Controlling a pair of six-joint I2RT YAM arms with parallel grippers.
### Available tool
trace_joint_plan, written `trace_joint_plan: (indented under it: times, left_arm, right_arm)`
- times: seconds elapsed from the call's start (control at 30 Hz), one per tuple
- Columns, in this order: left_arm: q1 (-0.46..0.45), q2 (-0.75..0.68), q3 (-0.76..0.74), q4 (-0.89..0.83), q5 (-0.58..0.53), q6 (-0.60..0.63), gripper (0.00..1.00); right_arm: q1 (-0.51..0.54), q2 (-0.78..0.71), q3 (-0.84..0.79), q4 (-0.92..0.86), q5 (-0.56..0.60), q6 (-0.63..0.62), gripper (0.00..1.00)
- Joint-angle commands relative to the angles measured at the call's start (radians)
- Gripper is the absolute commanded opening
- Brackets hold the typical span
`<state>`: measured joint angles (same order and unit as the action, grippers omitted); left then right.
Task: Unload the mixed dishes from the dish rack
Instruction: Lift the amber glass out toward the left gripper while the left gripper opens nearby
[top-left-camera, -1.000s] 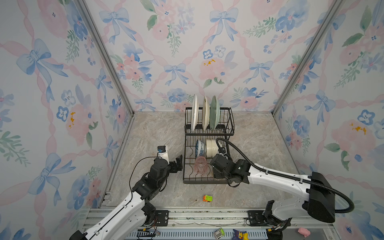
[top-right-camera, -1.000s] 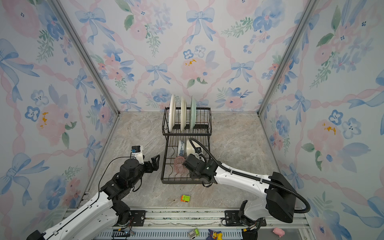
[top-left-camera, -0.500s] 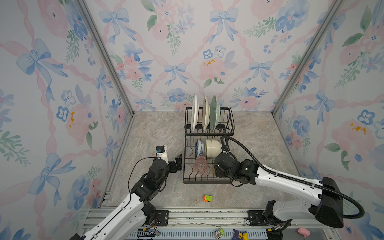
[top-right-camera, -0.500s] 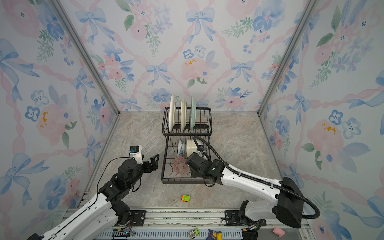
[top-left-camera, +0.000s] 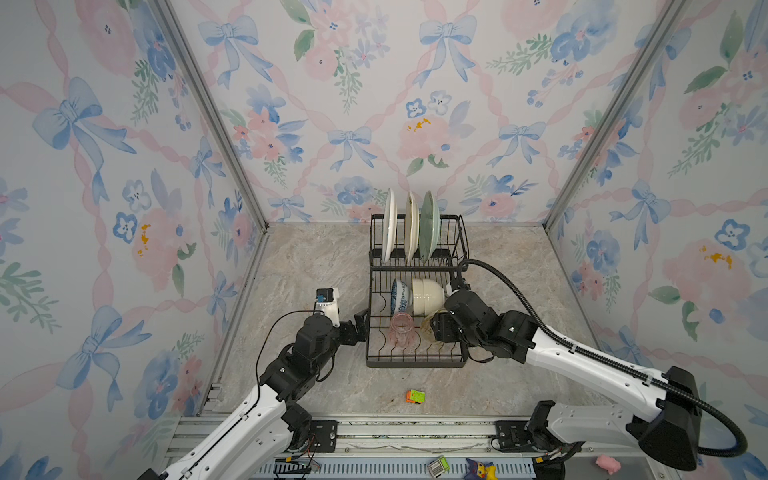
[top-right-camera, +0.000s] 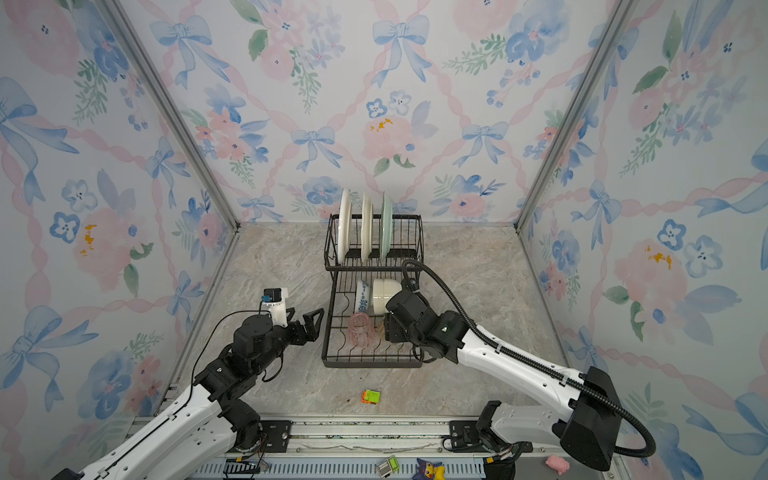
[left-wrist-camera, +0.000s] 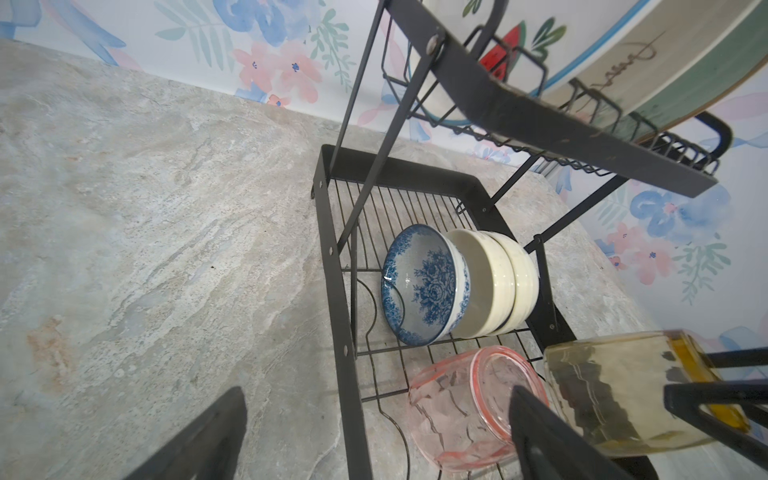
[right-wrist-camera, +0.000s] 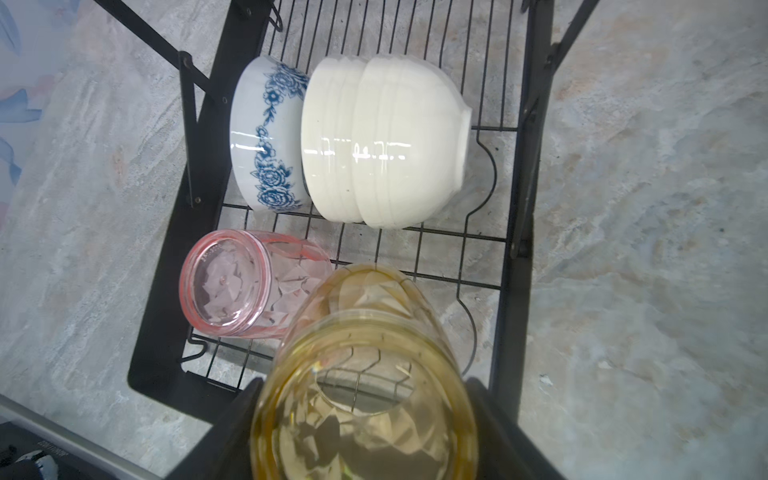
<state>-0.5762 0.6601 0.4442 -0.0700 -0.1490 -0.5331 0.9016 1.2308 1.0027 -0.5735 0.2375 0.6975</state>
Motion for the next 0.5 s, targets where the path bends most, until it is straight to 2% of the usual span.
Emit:
trace_joint_plan:
  times: [0.0,0.17,0.47]
  left_arm:
    - [-0.005,-0.016,0.039,-0.031,0.096,-0.015,0.98]
    - [-0.005,-0.007,0.078,-0.049,0.221,-0.020,0.95]
    - [-0.005,-0.040,0.076,-0.047,0.242,-0.050,0.94]
  right_arm:
    - [-0.024,-0.007,0.057,0.093,-0.105,-0.039,0.52]
    - [-0.047,0.018,0.097,0.160,-0.188,-0.045,0.52]
    - [-0.098,0.102,0.150,0.277,-0.308,-0.033,0.51]
